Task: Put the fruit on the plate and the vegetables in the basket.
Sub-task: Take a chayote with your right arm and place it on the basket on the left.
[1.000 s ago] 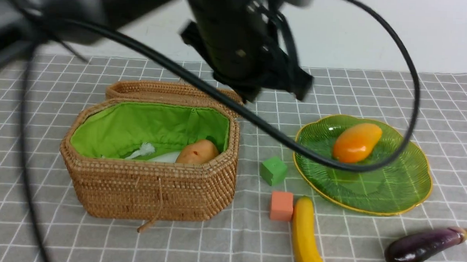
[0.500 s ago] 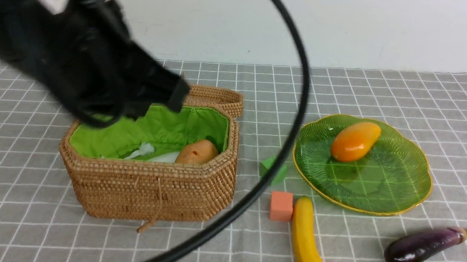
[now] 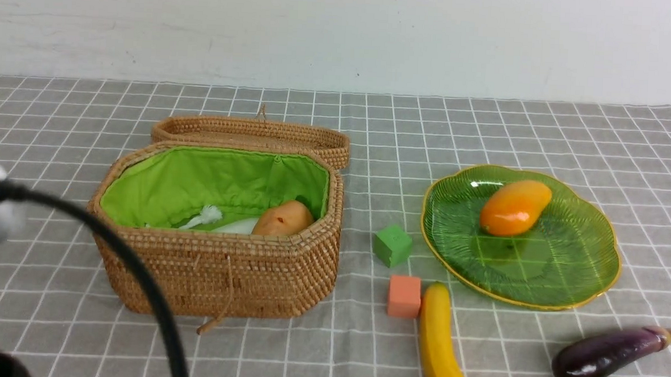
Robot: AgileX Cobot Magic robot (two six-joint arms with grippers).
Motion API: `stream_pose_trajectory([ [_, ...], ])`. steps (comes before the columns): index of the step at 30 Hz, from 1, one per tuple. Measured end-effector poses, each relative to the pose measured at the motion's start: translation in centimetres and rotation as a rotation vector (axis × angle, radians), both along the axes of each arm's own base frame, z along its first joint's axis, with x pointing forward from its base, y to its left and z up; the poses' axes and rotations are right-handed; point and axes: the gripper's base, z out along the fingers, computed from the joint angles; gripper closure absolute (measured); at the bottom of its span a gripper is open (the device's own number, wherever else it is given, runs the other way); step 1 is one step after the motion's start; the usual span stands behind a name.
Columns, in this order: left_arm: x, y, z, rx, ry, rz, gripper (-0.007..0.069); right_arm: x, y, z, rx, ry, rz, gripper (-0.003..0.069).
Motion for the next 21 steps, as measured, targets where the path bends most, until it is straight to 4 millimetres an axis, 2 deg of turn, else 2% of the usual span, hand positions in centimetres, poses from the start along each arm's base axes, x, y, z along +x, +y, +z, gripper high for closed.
stream_pose_trajectory([
  [14, 0.6, 0.8, -0.2, 0.078, -0.085, 0.030, 0.0638, 0.0, 0.0, 0.0, -0.001, 0.000, 0.000, 0.0417],
  [17, 1.2, 0.5, 0.2, 0.032, -0.169, 0.034, 0.0638, 0.0, 0.0, 0.0, -0.001, 0.000, 0.000, 0.0417],
  [21, 1.6, 0.9, 1.3, -0.080, -0.410, 0.037, 0.0637, 0.0, 0.0, 0.0, -0.001, 0.000, 0.000, 0.0417],
])
